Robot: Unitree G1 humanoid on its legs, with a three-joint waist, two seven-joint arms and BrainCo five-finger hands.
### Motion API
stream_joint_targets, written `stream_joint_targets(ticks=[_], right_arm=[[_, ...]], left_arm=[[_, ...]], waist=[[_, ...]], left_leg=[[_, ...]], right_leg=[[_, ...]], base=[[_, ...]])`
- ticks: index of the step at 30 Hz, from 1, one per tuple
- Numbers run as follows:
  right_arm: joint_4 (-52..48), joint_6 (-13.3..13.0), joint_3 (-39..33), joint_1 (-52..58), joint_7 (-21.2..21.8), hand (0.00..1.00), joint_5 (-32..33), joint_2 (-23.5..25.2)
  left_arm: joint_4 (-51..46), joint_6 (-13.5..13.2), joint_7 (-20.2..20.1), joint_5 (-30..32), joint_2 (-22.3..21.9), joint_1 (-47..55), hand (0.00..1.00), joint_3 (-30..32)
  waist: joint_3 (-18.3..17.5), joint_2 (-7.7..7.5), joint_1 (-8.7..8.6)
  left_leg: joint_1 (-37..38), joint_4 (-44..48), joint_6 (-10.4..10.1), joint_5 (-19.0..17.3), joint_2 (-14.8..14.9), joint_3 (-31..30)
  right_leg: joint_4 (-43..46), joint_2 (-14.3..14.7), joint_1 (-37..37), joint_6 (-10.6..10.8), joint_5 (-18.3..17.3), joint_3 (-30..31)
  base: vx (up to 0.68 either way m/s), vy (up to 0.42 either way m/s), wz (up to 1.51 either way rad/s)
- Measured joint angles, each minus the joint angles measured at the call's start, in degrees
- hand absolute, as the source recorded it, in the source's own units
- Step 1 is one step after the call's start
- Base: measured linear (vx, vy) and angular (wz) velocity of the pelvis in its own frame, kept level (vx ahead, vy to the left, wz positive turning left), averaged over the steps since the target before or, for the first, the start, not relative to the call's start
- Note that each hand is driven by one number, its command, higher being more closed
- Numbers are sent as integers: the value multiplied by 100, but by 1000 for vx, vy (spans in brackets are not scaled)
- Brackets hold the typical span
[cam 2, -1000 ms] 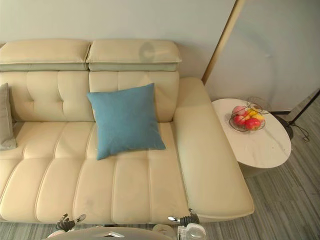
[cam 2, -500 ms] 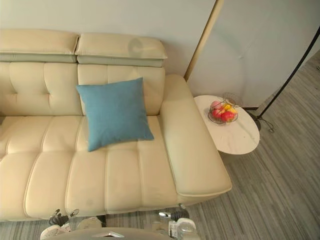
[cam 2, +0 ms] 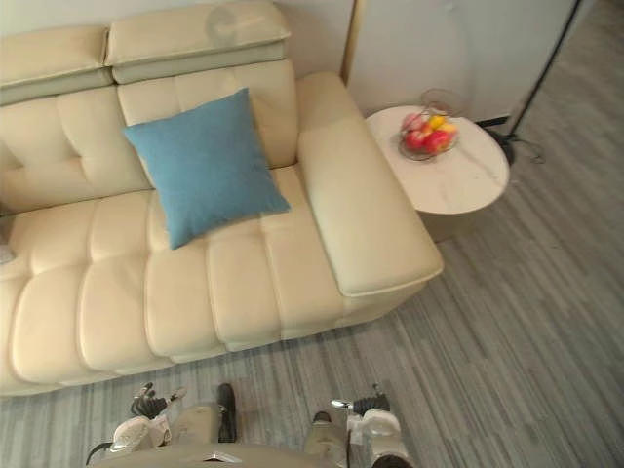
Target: Pick up cushions and gather them together orderly.
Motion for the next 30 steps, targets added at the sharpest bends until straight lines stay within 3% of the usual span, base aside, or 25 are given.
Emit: stream_joint_targets(ticks=[4,5,10,13,15,17,18,19,20,22,23,24,25,27,28,29,30], right_arm=[[-65,3,-127,164,-4,0,100,167],[-199,-4,-143,206,-7,0,110,205],[-254,-7,-212,204,-9,0,174,266],[-362,4,-206,209,-11,0,177,341],[-414,-12,-191,140,-11,0,193,397],[-394,1,-191,56,-12,0,196,360],[-353,2,-210,37,-13,0,196,356],[-336,0,-209,33,-13,0,196,358],[-190,-5,-203,29,-14,0,194,307],[-167,-12,-214,33,-21,0,247,185],[-186,-20,-217,-14,-30,0,319,-29],[-185,-23,-219,-47,-33,0,325,-159],[-184,-22,-220,-50,-38,0,335,-187],[-145,-35,-200,-22,-78,0,368,-266],[-76,-23,-201,-16,-89,0,369,-267],[-69,-17,-177,35,-116,0,391,-264],[-66,-19,-143,42,-131,0,412,-290]], left_arm=[[-10,8,9,15,74,75,0,-1],[-2,27,14,54,49,36,0,-3],[87,115,49,291,49,-39,0,-46],[179,121,78,405,76,-116,0,-27],[179,123,99,472,72,-131,0,-11],[182,134,99,506,69,-188,0,-13],[177,134,99,507,95,-206,0,-10],[179,134,98,507,121,-209,0,-11],[184,134,90,506,143,-219,0,-1],[197,128,83,505,99,-236,0,-12],[246,125,79,504,-19,-309,0,-76],[346,129,76,500,-50,-358,0,-160],[405,129,70,499,-39,-390,0,-171],[530,141,72,496,13,-435,0,-166],[528,147,72,489,13,-369,0,-167],[405,155,75,464,32,-262,0,-162],[400,154,82,444,40,-203,0,-166]], waist=[[-117,-170,-101],[-101,-161,-108],[-140,-146,-196],[-126,-181,-197],[-123,-164,-134],[-91,-123,-187],[-75,-104,-172],[-82,-122,-170],[-84,-135,-174],[-79,-41,-167],[0,181,-250],[-19,302,-292],[-25,348,-296],[44,341,-331],[85,307,-263],[117,323,-229],[127,340,-218]], left_leg=[[267,-771,2,1,-308,25],[293,-841,72,145,-350,-18],[415,-937,91,170,-312,188],[494,-717,146,106,-144,593],[518,-621,118,-21,118,1181],[585,-410,195,-83,477,2006],[696,-334,142,-132,599,2326],[746,-275,143,-148,641,2412],[904,-141,141,-163,708,2512],[1089,-138,128,-277,745,2509],[1227,-71,52,-611,851,2480],[1267,43,-68,-928,955,2489],[1293,180,-150,-998,1017,2517],[1235,1261,20,-1169,1431,2519],[1096,2115,286,-1022,1704,2356],[793,3135,718,-641,1897,1807],[699,3396,686,-533,1897,1583]], right_leg=[[-255,-152,-121,-193,127,169],[-282,-155,-161,-186,144,181],[-472,-49,-209,-351,359,481],[-577,118,-279,-236,642,823],[-634,224,-552,-460,863,426],[-478,-109,-754,-1029,947,-1228],[-344,-243,-796,-1104,1022,-1927],[-292,-276,-797,-1051,1066,-2259],[-188,-255,-772,-1028,1086,-2994],[-119,-200,-775,-1049,903,-3206],[144,-89,-888,-952,676,-2965],[504,-17,-1098,-922,366,-2799],[701,-14,-1160,-923,236,-2751],[1063,79,-1133,-916,-43,-2558],[1080,196,-1005,-955,-110,-2380],[1041,336,-807,-1001,-175,-2013],[1008,392,-762,-1010,-185,-1908]], base=[[-109,99,-34],[-69,75,-44],[-13,28,-44],[47,-19,-91],[65,-40,-166],[95,-49,-183],[110,-37,-160],[133,-132,-171],[116,-212,-172],[86,-209,-149],[80,-99,-106],[103,-71,-95],[136,-57,-67],[146,-95,-61],[162,-156,-105],[159,-113,-110],[134,-24,-112]])
